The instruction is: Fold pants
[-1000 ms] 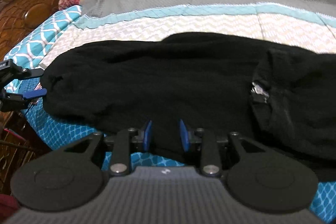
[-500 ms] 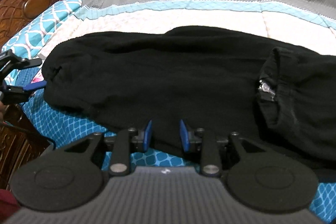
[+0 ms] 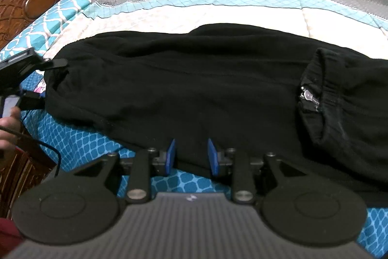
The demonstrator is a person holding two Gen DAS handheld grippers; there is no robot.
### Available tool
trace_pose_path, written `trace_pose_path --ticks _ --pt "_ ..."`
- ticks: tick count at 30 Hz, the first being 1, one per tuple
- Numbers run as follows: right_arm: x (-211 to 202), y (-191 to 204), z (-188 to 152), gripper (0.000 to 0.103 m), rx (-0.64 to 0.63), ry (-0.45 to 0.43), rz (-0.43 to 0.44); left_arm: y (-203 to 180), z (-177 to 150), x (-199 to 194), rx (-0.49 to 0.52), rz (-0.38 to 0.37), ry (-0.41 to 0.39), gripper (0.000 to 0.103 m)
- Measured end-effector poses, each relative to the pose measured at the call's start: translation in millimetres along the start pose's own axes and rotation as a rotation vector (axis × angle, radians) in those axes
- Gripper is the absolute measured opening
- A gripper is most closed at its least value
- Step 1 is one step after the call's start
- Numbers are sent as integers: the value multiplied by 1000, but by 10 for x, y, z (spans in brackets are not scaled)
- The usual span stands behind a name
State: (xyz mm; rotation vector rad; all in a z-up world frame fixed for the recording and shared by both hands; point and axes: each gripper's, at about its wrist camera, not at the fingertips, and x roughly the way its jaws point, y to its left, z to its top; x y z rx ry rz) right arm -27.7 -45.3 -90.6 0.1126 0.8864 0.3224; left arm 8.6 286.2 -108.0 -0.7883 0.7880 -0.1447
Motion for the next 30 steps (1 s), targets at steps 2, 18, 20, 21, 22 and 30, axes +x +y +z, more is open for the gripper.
trace_pose_path --ticks 2,18,20,21,22,30 --pt "-4 3 -2 33 -1 0 -2 13 -23 -14 6 23 -12 36" --pt "176 384 490 33 -92 -38 137 -283 -191 -302 112 69 -77 29" --pt "223 519 585 33 -125 -38 170 -210 -183 -285 73 75 -62 40" --pt "242 587 619 33 -144 -37 180 -179 -174 -272 55 75 -56 50" --pt "259 667 638 33 -163 -38 190 -149 -164 -258 36 75 -53 54" --pt "656 1100 903 33 -177 -1 267 -42 -99 -65 -62 -12 -22 30"
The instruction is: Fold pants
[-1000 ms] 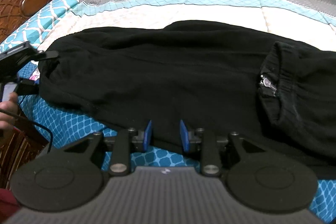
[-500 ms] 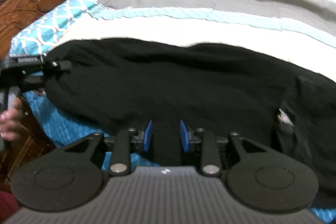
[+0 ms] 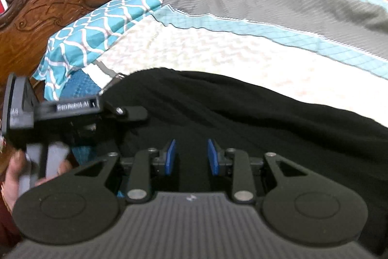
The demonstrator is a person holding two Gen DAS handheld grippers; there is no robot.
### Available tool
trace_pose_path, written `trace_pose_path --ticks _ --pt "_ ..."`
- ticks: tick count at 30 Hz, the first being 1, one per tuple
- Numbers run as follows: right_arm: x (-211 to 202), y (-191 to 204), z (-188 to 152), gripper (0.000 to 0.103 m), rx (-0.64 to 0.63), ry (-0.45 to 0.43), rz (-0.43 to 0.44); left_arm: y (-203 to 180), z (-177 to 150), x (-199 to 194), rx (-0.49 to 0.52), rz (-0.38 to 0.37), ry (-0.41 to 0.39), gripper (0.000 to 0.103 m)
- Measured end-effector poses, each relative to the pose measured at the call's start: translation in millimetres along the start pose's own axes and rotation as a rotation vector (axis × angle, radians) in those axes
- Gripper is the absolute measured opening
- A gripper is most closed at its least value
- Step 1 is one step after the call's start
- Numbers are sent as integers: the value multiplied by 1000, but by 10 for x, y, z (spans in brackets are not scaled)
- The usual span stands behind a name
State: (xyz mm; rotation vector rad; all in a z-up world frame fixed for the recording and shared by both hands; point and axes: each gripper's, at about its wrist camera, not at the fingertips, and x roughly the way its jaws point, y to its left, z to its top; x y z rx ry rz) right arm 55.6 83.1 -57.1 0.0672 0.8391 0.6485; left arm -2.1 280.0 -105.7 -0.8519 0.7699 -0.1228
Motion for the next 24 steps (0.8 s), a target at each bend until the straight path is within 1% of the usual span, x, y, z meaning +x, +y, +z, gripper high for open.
trace_pose_path --ticks 2,3,5,6,8,10,12,14,16,18,20,22,23,24 --pt "145 23 5 33 32 36 20 17 -29 22 4 0 1 25" --pt "218 25 -21 33 51 70 28 25 -43 15 10 -1 -5 23" --pt "361 26 -115 33 71 146 25 41 -55 5 14 -5 -5 23" --pt "404 31 -169 33 72 166 19 50 -60 10 11 -8 1 22" --pt "382 26 -228 33 74 151 19 67 -66 19 9 -8 2 23" --pt "342 19 -196 33 93 148 28 77 -60 24 3 -11 3 24" --pt "276 2 -167 33 107 124 38 84 -51 34 -3 -10 4 26" --pt "190 5 -154 33 98 90 41 97 -54 32 -5 -10 5 29" --pt "148 41 -123 33 83 53 45 99 -54 36 -7 -10 7 29" --pt "160 60 -113 33 70 39 57 101 -55 36 -1 -8 6 29" --pt "211 78 -128 33 60 70 74 98 -64 24 4 -9 1 24" --pt "325 88 -173 33 49 141 76 65 -74 7 11 -9 -4 21" --pt "363 96 -206 33 39 157 71 37 -81 -4 19 -9 -4 20" --pt "368 98 -224 33 33 152 67 -8 -96 -22 34 -7 -9 19"
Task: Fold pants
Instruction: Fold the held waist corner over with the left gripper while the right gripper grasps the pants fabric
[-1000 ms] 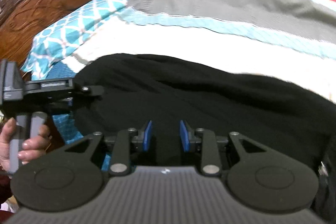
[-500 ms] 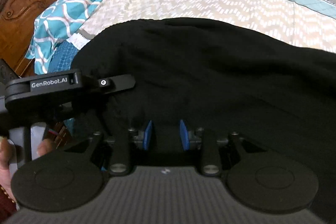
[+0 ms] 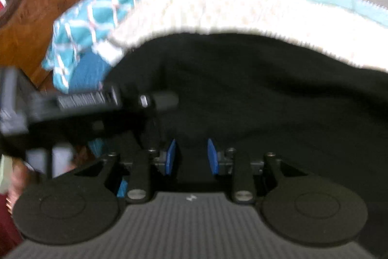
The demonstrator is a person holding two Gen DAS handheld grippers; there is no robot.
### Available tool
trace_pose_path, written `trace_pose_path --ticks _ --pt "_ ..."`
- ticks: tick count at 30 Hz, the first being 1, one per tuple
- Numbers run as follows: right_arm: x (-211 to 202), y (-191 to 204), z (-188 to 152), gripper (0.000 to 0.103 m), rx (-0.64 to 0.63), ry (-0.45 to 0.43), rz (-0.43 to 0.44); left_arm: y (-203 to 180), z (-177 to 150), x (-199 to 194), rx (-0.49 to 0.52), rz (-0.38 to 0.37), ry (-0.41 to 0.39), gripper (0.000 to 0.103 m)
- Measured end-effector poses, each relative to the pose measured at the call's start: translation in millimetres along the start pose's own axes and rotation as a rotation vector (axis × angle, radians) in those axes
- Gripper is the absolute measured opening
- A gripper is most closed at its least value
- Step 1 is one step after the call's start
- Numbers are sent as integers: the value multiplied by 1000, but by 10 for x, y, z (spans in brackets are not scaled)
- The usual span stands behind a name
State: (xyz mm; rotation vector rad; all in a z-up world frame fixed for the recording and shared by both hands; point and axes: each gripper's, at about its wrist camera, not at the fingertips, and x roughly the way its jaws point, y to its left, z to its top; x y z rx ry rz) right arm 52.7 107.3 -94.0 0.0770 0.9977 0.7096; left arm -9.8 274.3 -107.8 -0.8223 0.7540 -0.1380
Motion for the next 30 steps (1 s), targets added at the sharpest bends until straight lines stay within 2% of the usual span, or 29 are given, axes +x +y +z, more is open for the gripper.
trace_pose_path --ticks 2,7,13,16,20,22,23,24,25,30 --pt "-12 -17 6 33 13 2 5 -139 -32 -42 58 8 -16 19" --pt "-107 -177 -10 33 122 -11 71 -622 -180 -86 285 42 -51 19" --pt "-578 -494 -224 33 249 -90 106 -1216 -499 -76 567 64 -87 19" --pt "-955 -749 -437 33 322 -157 61 -1452 -730 2 697 79 -79 19" --pt "-1394 -1082 -796 33 462 -234 3 -1652 -1080 214 829 111 -21 21" --pt "-1514 -1170 -926 34 517 -270 -8 -1730 -1279 353 929 153 13 28" --pt "-1552 -1214 -975 37 542 -285 -14 -1772 -1394 402 991 174 25 37" --pt "-1545 -1235 -980 39 563 -293 -18 -1816 -1497 424 1047 184 32 53" --pt "-1543 -1248 -992 46 582 -298 -20 -1852 -1567 416 1081 179 39 60" --pt "-1473 -1209 -943 74 606 -310 48 -1926 -1605 123 1124 119 31 71"
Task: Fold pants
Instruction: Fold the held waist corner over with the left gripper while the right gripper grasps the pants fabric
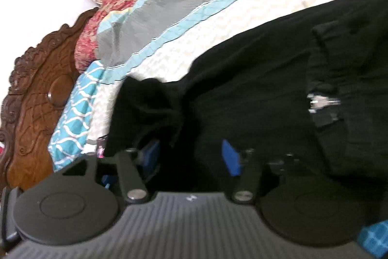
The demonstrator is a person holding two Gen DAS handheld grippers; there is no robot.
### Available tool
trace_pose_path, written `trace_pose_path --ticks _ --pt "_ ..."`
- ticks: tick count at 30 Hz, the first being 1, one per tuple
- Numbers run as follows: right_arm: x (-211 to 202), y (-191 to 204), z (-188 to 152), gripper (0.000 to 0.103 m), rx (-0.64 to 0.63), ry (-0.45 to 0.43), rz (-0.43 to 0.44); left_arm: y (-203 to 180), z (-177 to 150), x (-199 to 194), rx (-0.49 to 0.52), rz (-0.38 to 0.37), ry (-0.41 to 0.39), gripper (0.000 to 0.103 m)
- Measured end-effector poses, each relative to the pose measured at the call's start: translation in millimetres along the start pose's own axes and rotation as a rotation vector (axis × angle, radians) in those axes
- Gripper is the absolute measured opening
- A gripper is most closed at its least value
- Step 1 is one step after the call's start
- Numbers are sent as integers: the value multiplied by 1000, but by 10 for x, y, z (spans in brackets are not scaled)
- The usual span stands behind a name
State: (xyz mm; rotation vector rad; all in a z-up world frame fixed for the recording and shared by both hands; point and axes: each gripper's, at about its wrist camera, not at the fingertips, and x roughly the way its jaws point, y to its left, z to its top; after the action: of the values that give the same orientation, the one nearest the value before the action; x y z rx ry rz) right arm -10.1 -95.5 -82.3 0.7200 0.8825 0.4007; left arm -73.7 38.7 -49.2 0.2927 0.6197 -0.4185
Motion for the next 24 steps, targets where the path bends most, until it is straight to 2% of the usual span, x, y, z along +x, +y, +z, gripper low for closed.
trace_pose_path --ticks 2,7,12,15,22,24 --pt "29 23 -4 84 10 9 41 70 -15 -192 -9 -18 -35 77" --pt "-5 -13 35 86 36 20 53 359 -31 -552 -104 -43 -98 80" --pt "-130 -125 100 87 124 -38 80 673 -93 -582 -231 1 -82 80" --pt "-178 -68 160 91 141 -61 90 803 -94 -530 -294 -9 -67 80" --pt "189 295 250 92 31 8 1 823 -111 -490 -305 -45 -68 80" --pt "326 362 216 96 -11 30 -46 796 -157 -500 -312 -53 -60 80"
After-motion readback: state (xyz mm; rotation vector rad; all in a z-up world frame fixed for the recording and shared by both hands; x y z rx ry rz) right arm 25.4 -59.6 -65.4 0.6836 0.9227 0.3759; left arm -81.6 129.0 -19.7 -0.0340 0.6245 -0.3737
